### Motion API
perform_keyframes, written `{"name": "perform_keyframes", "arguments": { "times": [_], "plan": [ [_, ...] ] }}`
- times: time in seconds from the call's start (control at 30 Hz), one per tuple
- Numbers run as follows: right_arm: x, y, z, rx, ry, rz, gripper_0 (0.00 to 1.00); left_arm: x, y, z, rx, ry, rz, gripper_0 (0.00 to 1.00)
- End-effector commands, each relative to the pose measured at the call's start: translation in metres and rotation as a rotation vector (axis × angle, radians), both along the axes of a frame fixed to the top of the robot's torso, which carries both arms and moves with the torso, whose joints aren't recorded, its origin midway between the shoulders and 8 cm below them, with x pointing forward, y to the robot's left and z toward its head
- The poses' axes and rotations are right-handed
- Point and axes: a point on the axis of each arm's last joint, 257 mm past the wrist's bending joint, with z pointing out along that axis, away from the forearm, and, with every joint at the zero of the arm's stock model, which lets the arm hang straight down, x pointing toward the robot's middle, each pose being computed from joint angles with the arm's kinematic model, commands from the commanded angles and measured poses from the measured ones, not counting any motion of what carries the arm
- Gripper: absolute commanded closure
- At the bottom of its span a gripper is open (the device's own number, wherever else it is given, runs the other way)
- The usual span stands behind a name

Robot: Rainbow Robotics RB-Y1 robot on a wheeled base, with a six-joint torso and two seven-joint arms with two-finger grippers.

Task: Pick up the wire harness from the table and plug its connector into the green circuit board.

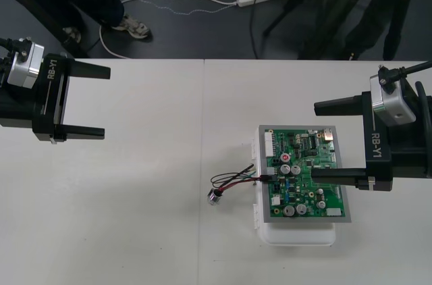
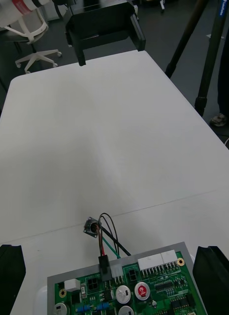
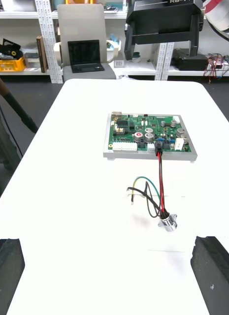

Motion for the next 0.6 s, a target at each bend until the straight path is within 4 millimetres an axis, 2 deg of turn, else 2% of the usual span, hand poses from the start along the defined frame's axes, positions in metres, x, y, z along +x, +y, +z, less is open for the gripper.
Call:
{"name": "perform_keyframes", "arguments": {
  "times": [0.03, 0.6],
  "plan": [
    [0.004, 0.002, 0.017, -0.026, -0.095, 0.008, 0.00, -0.010, 0.016, 0.000, 0.067, 0.034, 0.014, 0.00],
    [0.003, -0.010, 0.008, -0.163, -0.155, 0.051, 0.00, -0.006, 0.019, -0.004, 0.086, 0.037, 0.031, 0.00]
  ]
}}
